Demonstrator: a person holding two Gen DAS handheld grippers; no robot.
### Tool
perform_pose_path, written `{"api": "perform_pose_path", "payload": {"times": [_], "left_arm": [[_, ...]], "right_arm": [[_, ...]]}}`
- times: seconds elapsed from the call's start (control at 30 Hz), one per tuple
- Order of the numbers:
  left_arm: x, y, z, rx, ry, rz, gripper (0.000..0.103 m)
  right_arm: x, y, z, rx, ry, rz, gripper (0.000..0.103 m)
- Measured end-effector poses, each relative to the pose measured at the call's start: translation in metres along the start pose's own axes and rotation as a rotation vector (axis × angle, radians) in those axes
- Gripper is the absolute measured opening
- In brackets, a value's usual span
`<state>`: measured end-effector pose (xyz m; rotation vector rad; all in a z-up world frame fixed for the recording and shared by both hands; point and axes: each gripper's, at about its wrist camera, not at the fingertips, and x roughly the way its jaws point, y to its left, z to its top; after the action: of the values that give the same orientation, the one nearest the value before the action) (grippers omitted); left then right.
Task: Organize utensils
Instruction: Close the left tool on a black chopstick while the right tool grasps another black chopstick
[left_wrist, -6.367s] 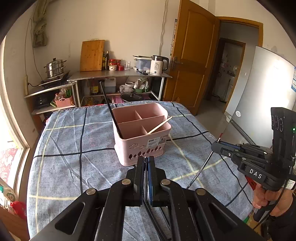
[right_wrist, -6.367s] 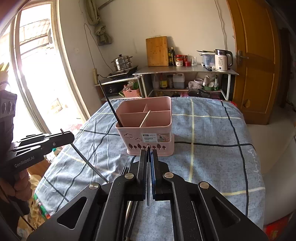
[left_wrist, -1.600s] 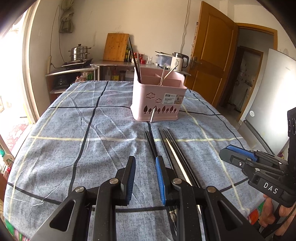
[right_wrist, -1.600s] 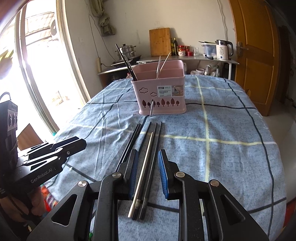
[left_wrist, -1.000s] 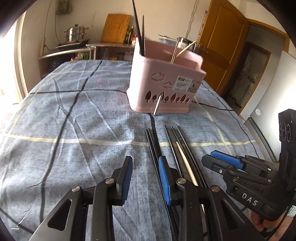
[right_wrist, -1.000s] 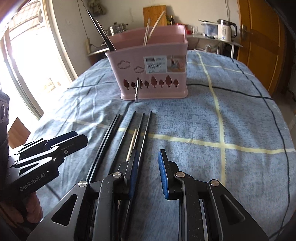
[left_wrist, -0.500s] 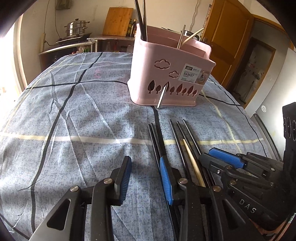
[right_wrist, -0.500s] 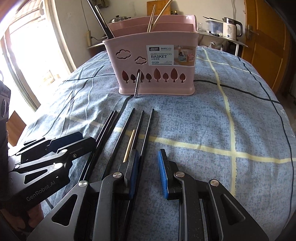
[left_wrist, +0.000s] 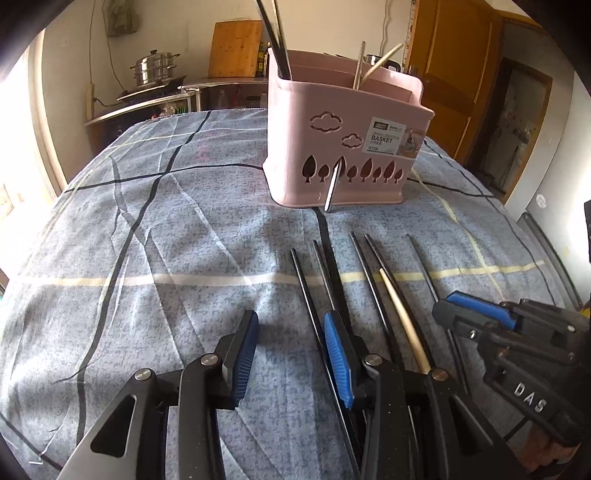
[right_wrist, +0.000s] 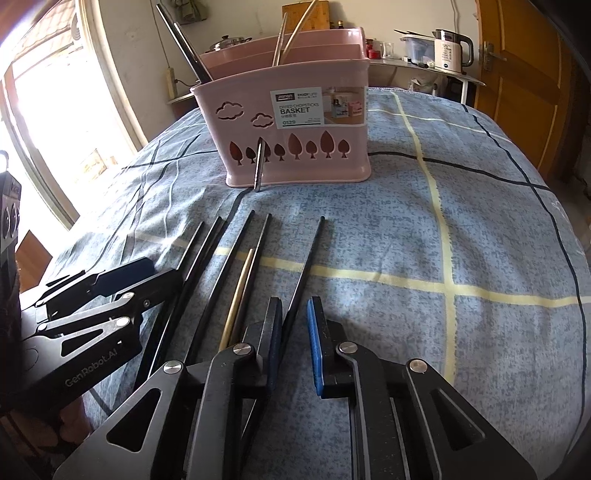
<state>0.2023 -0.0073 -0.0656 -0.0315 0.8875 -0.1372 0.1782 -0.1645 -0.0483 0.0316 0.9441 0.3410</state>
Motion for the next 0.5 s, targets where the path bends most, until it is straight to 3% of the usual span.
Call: {"api": "perform_pose_path", "payload": {"times": [0.07, 0.2, 0.5], "left_arm": [[-0.001, 0.0, -0.001, 0.015, 0.002, 0.01, 0.037], [-0.005, 0.007, -0.004, 0.014, 0.006, 0.024, 0.024], [0.006, 0.015, 0.017, -0.003, 0.087, -0.02, 0.025]], "right_arm": [[-0.001, -0.001, -0.001, 0.001, 0.0, -0.001, 0.012], [-0.004, -0.006, -0.003, 0.005, 0.007, -0.002, 0.009], [0.005, -0.02, 0.014, 0.079, 0.046, 0.003, 0.009]]}}
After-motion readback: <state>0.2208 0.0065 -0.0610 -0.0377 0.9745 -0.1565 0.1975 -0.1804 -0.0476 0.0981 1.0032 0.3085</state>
